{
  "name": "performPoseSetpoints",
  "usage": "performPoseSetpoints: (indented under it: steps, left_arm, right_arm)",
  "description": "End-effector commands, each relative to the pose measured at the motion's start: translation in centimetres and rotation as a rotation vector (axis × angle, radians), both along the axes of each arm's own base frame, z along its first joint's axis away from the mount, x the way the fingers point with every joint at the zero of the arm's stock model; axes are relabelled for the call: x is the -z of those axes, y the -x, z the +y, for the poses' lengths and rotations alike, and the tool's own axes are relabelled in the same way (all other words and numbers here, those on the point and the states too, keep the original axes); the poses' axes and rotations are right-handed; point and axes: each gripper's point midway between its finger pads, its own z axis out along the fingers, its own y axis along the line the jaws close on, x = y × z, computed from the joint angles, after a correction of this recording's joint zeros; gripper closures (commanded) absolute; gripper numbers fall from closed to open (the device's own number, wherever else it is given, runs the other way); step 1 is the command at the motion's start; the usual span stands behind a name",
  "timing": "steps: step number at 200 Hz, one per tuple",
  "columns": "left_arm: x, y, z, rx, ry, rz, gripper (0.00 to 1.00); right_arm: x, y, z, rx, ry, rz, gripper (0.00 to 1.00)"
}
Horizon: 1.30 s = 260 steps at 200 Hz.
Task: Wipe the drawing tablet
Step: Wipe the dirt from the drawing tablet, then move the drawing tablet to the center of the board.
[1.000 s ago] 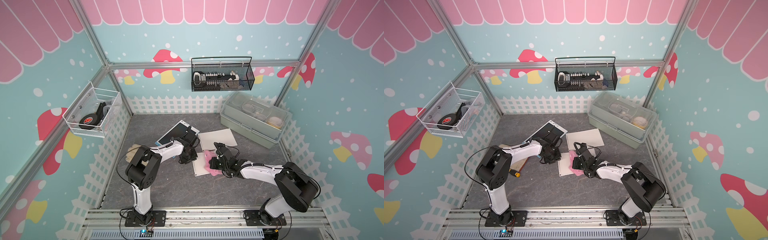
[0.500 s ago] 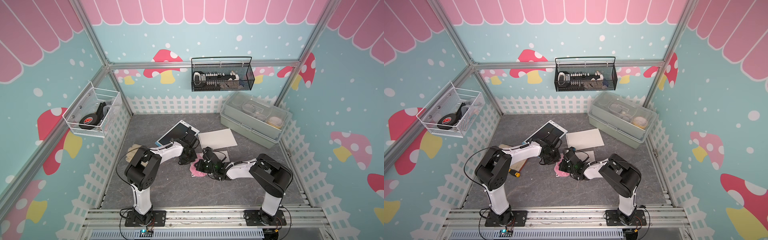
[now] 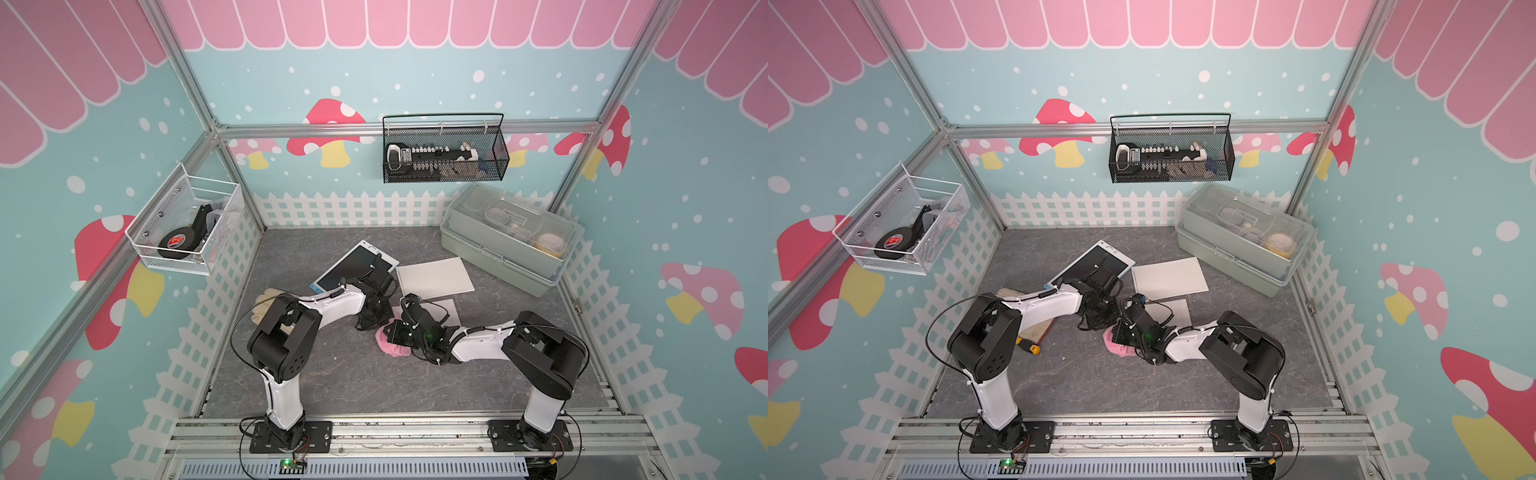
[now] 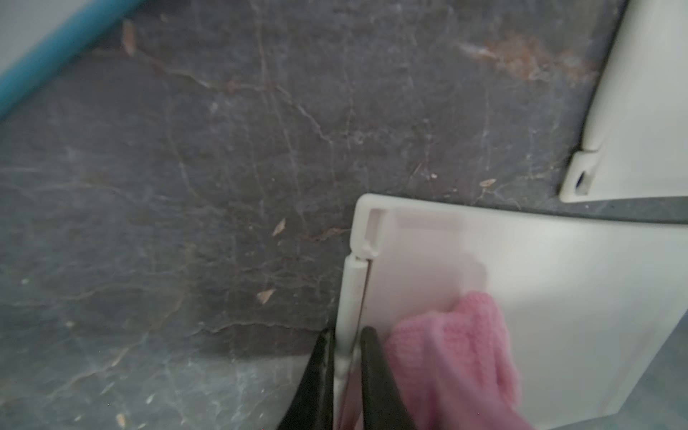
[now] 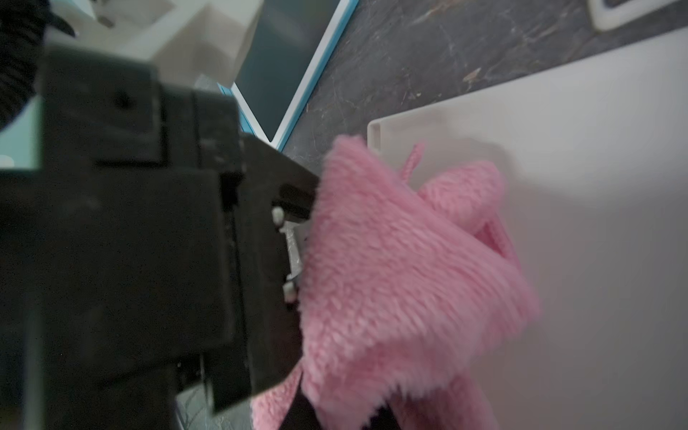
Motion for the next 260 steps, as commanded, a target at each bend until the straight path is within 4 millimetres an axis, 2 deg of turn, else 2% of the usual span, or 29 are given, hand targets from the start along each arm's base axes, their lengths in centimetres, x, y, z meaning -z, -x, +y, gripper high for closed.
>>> performPoseSetpoints:
  steps: [1, 13, 25, 36, 53, 73, 89, 121, 141, 165, 189, 226, 260]
  left_arm:
    - [3.4, 3.4, 1.7, 0.022, -0.085, 0.135, 0.87]
    - [3.1, 3.3, 1.4, 0.030, -0.077, 0.129, 0.86]
    - [2.3, 2.9, 0.8, 0.046, -0.063, 0.105, 0.81]
    - [0.9, 2.3, 0.2, 0.050, -0.036, 0.068, 0.70]
    - [-2.2, 1.3, -0.7, 0.041, 0.015, -0.003, 0.57]
    - [-5.2, 0.6, -1.6, 0.041, 0.106, -0.081, 0.50]
    - [-5.3, 0.8, -2.1, 0.061, 0.171, -0.083, 0.49]
    - [-2.6, 1.6, -1.2, 0.090, 0.151, -0.016, 0.48]
    - [-1.6, 2.0, -0.8, 0.088, 0.133, 0.005, 0.46]
    - [-1.0, 2.4, -1.4, 0.093, 0.156, 0.017, 0.45]
    - [-0.3, 2.9, -3.4, 0.101, 0.209, 0.032, 0.45]
    - [-0.3, 3.0, -8.0, 0.122, 0.262, 0.030, 0.45]
    - [0.0, 2.3, -12.1, 0.152, 0.285, 0.023, 0.45]
  right_arm:
    - [0.8, -0.4, -3.7, 0.076, 0.044, 0.061, 1.00]
    - [2.5, 0.1, -8.0, 0.134, 0.157, 0.123, 1.00]
    - [2.9, 0.4, -12.1, 0.186, 0.248, 0.157, 1.00]
    - [1.5, 0.2, -14.8, 0.211, 0.296, 0.132, 1.00]
    - [-2.0, 0.0, -17.5, 0.217, 0.345, 0.068, 1.00]
    - [-5.2, 0.3, -20.5, 0.224, 0.409, 0.029, 1.00]
    - [-6.3, 1.0, -22.7, 0.228, 0.448, 0.041, 1.00]
    - [-7.8, 2.0, -25.1, 0.246, 0.462, 0.057, 1.00]
    - [-8.5, 2.2, -25.5, 0.258, 0.429, 0.068, 1.00]
    - [-8.4, 2.2, -25.6, 0.266, 0.411, 0.088, 1.00]
    - [-7.8, 2.5, -26.6, 0.287, 0.448, 0.131, 1.00]
    - [-6.8, 4.4, -31.4, 0.390, 0.626, 0.213, 1.00]
    - [-5.5, 5.1, -33.5, 0.417, 0.674, 0.258, 1.00]
